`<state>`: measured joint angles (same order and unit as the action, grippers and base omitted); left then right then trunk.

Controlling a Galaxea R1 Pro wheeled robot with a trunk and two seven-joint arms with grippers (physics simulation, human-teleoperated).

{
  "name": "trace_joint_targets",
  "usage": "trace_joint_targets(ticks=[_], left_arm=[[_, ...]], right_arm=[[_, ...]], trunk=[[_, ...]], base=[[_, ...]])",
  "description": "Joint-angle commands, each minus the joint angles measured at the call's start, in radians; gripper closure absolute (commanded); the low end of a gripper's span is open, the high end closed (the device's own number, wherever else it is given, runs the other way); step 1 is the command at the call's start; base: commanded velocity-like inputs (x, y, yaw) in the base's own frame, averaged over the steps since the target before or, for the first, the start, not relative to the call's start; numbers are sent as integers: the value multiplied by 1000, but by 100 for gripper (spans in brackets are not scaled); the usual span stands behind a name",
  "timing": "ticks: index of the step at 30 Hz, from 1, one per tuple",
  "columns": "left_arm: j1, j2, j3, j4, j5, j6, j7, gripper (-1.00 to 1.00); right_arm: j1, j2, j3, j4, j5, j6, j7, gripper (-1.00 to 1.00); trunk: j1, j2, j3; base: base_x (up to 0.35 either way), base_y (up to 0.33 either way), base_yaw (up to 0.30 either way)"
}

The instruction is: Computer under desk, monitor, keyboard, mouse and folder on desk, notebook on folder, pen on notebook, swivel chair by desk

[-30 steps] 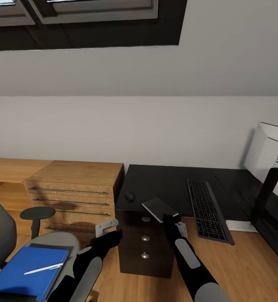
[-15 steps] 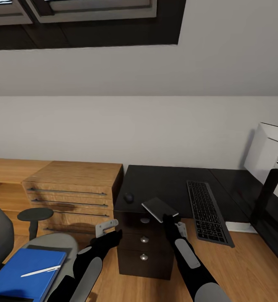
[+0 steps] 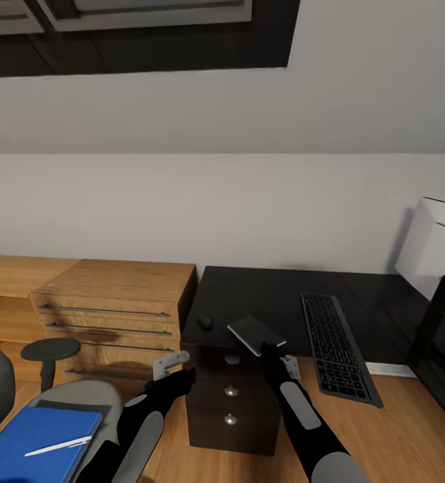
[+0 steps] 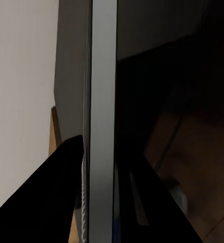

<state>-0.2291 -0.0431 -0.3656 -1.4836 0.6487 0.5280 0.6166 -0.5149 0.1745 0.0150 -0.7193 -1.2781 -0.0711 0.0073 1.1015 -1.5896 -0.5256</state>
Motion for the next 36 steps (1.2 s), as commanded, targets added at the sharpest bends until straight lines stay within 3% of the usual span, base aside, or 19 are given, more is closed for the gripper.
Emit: trace_joint_targets(ticks=[1, 36], left_arm=[[-1, 0, -1, -1, 9, 1, 9, -100], [0, 0, -1, -1, 9, 1, 9, -100]], right_arm=[[0, 0, -1, 23, -15, -6, 0, 100], [0, 0, -1, 29, -15, -6, -1, 100]], trunk=[[0, 0, -1], [0, 0, -1]], base=[[54, 0, 0], [5, 0, 0]])
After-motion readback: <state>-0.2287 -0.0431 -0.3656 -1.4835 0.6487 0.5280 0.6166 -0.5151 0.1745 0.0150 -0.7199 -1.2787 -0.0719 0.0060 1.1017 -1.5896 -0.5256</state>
